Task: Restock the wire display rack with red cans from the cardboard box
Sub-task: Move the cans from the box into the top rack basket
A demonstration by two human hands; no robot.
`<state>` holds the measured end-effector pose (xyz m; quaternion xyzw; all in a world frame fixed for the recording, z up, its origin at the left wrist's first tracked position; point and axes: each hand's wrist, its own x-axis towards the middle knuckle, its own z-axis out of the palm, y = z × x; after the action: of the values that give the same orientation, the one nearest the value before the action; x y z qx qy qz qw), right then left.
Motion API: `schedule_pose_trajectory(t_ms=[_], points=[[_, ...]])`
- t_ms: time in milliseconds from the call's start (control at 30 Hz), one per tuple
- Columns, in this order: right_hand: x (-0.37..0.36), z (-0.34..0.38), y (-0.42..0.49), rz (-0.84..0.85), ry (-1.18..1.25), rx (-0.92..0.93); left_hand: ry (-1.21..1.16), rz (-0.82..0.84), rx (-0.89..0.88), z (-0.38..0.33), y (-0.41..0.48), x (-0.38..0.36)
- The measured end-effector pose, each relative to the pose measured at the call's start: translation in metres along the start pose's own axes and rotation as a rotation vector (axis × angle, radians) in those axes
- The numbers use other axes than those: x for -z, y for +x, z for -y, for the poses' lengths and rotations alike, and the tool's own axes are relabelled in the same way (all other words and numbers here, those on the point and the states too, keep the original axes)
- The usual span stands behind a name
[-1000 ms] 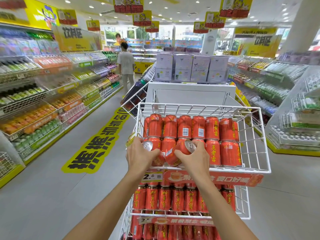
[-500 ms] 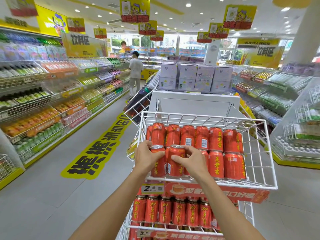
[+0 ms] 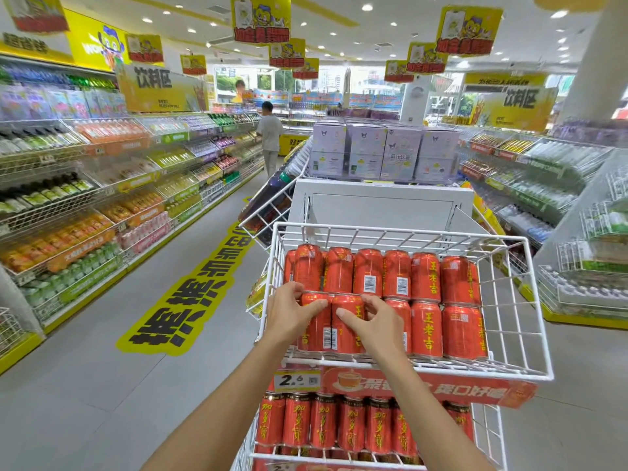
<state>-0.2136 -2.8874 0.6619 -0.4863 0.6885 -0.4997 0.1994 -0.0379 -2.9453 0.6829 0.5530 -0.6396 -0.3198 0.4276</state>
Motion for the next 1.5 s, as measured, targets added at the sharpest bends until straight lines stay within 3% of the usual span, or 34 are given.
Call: schedule_pose_trajectory(t_ms=[333,533,867,1033,1167,1333,1500], points=[[0.009,0.003,-0.003,-0.03,-0.093,0.052,0.083,-0.087,-0.044,-0.004,-0.003,-0.012],[0.025,0.012,0.006,0.158,-0.135,0.088,0.115,-0.158,-0.044,-0.003,-0.009,-0.019],[0.027,0.012,0.004,0.214,-0.148,0.113,0.107,-0.225,0.013,-0.006,-0.021,-0.021],[0.028,0.025,-0.003,0.214,-0.3,0.102,0.083,-0.023,0.013,-0.015,-0.031,-0.002],[0.037,0.044,-0.019,0.216,-0.425,0.151,0.341,0.025,-0.127,-0.029,-0.05,0.024],[0.056,0.064,-0.058,0.295,-0.653,0.255,0.697,0.221,-0.406,-0.042,-0.086,0.054],[0.07,0.069,-0.127,0.335,-0.823,0.311,0.839,0.372,-0.534,-0.033,-0.137,0.07]])
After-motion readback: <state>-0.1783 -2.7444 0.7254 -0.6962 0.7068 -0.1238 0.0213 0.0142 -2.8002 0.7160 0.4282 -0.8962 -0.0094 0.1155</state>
